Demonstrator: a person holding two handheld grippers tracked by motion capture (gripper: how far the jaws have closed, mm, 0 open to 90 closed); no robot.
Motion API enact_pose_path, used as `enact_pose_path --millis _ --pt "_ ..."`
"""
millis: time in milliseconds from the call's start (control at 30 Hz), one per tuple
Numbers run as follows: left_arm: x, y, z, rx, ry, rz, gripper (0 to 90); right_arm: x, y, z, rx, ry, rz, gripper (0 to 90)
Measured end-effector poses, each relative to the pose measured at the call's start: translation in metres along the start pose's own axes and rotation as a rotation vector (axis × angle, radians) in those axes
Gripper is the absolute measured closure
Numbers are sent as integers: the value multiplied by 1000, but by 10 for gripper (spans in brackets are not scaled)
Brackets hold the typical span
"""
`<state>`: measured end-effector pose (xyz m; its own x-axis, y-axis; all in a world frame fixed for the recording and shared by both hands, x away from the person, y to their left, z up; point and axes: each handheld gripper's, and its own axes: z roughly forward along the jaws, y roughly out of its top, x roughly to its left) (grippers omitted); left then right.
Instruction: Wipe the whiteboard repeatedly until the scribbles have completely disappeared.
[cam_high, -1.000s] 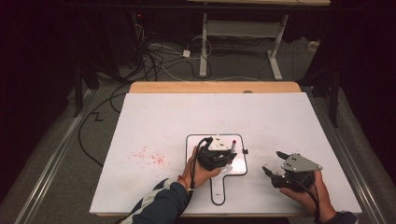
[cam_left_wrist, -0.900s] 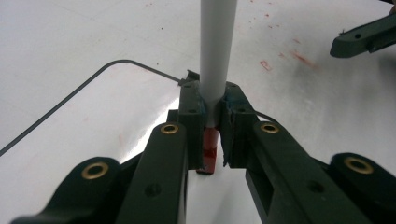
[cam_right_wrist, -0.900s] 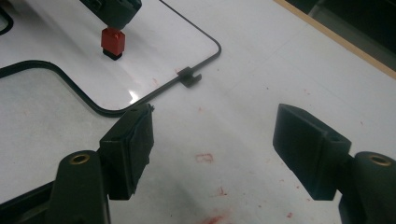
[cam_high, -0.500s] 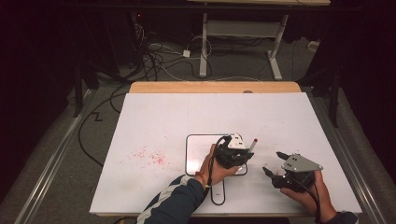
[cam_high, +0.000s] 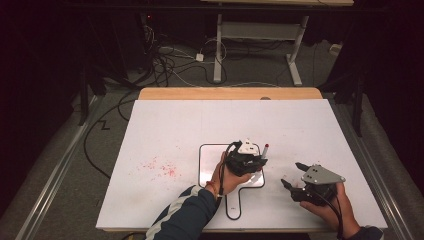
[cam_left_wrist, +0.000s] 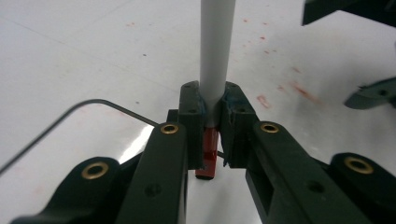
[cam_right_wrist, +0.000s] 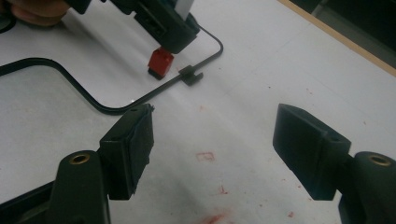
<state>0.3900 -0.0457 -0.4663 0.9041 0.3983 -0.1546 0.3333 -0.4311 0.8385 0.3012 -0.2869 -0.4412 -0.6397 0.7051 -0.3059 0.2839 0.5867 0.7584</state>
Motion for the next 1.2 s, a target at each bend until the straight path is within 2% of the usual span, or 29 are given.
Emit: enact_pose_path --millis 33,133,200,300,433,500,567,733,867,933,1033,1100,1200 --pt "-3 -1 0 -1 -16 -1 791 0 0 0 0 -1 -2 295" --pt "-10 -1 -1 18 -28 25 791 1 1 0 0 1 -4 295" --pt "-12 -2 -3 27 -22 49 791 1 1 -1 -1 2 -8 295" --pt "-6 0 -2 26 2 48 791 1 1 0 0 2 -9 296" --pt "9 5 1 14 41 22 791 2 1 1 1 8 -13 296" --pt "12 6 1 11 41 7 791 2 1 2 2 8 -8 295" --pt "11 4 -1 16 38 11 791 1 0 2 2 13 -16 295" --pt "1 -6 -14 23 8 31 792 0 0 0 0 3 -6 296" --pt "-4 -16 -27 32 -10 25 791 2 1 0 1 4 -11 295" --pt "-7 -20 -34 40 -12 38 791 3 2 1 1 5 -13 296" --pt "-6 -27 -43 32 -18 25 791 4 3 2 3 8 -14 296" --pt "-6 -28 -46 30 -3 28 790 5 2 3 5 12 -14 296" --pt "-6 -31 -52 2 1 18 790 5 3 2 2 13 -11 299"
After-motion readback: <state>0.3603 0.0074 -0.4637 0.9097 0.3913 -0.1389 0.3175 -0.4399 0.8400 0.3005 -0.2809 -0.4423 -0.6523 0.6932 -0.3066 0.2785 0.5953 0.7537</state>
